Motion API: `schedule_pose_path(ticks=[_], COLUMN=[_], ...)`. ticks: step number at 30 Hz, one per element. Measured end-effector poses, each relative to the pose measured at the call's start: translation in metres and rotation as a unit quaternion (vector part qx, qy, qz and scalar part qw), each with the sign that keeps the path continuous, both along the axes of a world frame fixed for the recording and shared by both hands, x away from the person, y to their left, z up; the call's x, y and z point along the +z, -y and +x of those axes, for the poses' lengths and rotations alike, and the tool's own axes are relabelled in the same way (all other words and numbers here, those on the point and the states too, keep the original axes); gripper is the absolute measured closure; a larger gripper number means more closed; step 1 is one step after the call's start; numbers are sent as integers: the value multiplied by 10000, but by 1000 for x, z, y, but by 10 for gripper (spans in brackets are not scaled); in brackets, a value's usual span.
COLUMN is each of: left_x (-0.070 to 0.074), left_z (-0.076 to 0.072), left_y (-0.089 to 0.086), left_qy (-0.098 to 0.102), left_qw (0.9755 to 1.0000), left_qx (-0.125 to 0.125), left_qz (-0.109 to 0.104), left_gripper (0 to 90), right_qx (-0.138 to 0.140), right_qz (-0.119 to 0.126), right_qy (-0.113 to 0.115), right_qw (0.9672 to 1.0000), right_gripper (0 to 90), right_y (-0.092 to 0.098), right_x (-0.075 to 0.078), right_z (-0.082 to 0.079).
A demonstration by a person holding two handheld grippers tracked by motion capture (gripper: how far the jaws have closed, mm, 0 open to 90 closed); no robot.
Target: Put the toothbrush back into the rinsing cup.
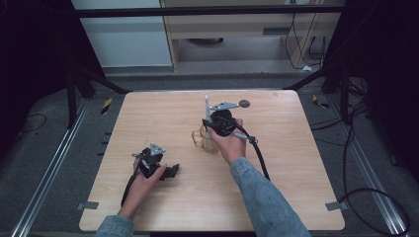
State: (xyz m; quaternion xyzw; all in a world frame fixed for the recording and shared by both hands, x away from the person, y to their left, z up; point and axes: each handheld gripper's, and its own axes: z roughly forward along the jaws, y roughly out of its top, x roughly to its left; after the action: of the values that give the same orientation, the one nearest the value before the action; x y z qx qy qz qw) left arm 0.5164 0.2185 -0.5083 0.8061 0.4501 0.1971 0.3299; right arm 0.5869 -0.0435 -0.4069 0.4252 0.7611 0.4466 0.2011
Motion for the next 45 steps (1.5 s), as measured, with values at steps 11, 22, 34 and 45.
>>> schedule_pose_path(ticks=[11,22,34,45], left_x=[0,0,0,0], left_z=[0,0,0,0], left_y=[0,0,0,0], left_qy=[1,2,1,2], left_qw=[10000,10000,10000,10000], left_qx=[1,-1,-2,-6], left_qz=[-1,-2,-2,-3], left_gripper=[0,0,0,0], right_qx=[-8,-77,-201,-228], right_qz=[16,86,154,178], right_qy=[-5,-55,-166,-220], right_qw=[10000,9999,9995,9993], right_gripper=[675,671,664,662], right_y=[0,1,7,8], right_x=[0,-1,-2,-2], right_z=[1,8,14,17])
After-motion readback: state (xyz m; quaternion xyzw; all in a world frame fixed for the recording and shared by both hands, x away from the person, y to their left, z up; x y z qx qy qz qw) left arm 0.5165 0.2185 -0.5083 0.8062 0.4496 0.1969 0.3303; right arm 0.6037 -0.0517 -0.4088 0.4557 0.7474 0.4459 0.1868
